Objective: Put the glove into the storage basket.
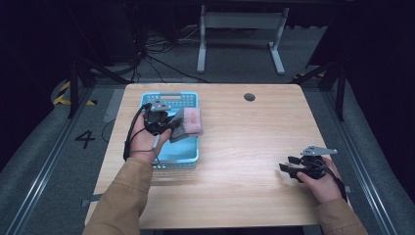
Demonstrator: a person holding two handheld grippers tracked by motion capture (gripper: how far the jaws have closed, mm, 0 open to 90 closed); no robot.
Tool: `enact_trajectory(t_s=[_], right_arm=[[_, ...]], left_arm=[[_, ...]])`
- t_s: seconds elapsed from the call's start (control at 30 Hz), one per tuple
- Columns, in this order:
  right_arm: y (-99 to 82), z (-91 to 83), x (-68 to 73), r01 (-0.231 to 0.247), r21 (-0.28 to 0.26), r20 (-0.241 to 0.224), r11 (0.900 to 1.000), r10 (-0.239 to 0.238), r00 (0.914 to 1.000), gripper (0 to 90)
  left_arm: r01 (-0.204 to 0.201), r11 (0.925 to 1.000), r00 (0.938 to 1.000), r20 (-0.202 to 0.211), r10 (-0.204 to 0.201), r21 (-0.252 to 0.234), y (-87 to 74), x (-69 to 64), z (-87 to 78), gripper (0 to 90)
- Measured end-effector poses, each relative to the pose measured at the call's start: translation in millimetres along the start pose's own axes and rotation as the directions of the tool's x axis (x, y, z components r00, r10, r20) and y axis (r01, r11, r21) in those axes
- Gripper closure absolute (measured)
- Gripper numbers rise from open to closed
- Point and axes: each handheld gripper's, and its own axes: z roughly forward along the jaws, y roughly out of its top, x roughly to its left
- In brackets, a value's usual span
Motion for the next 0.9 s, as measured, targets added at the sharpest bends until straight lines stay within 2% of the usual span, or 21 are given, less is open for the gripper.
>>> enact_trajectory(t_s=[0.13, 0.27, 0.5, 0.57, 0.77, 0.9], right_arm=[[-0.6, -0.2, 1.0, -0.003, 0.004, -0.001, 1.0000, 0.003, 1.0000, 45.5], [-1.6, -0.2, 1.3, 0.000, 0.006, 0.000, 1.0000, 0.000, 1.0000, 45.3], [-4.2, -1.2, 0.7, -0.001, 0.005, 0.003, 1.0000, 0.001, 1.0000, 45.2], [-5.2, -1.9, 0.6, -0.001, 0.009, 0.004, 1.0000, 0.001, 1.0000, 45.2], [-8.0, -4.3, 0.2, -0.003, 0.009, 0.009, 1.0000, 0.003, 1.0000, 44.9], [-9.3, -5.6, -0.1, -0.003, 0.007, 0.016, 1.0000, 0.003, 0.9999, 44.8]], left_arm=[[-0.002, 1.0000, 0.9999, -0.012, 0.002, 0.002, -0.9, 12.8, 1.6, 76.0], [0.004, 0.9999, 0.9991, -0.043, -0.003, 0.014, -3.3, 23.1, 3.4, 76.0], [0.004, 0.9992, 0.9971, -0.076, -0.001, 0.041, -6.3, 35.5, 11.2, 76.0], [0.015, 0.9985, 0.9969, -0.078, -0.010, 0.053, -7.5, 38.9, 15.0, 76.0], [0.007, 0.9955, 0.9958, -0.091, 0.001, 0.094, -11.0, 40.7, 27.2, 76.0], [0.012, 0.9943, 0.9964, -0.084, -0.003, 0.106, -12.1, 41.2, 33.9, 75.9]])
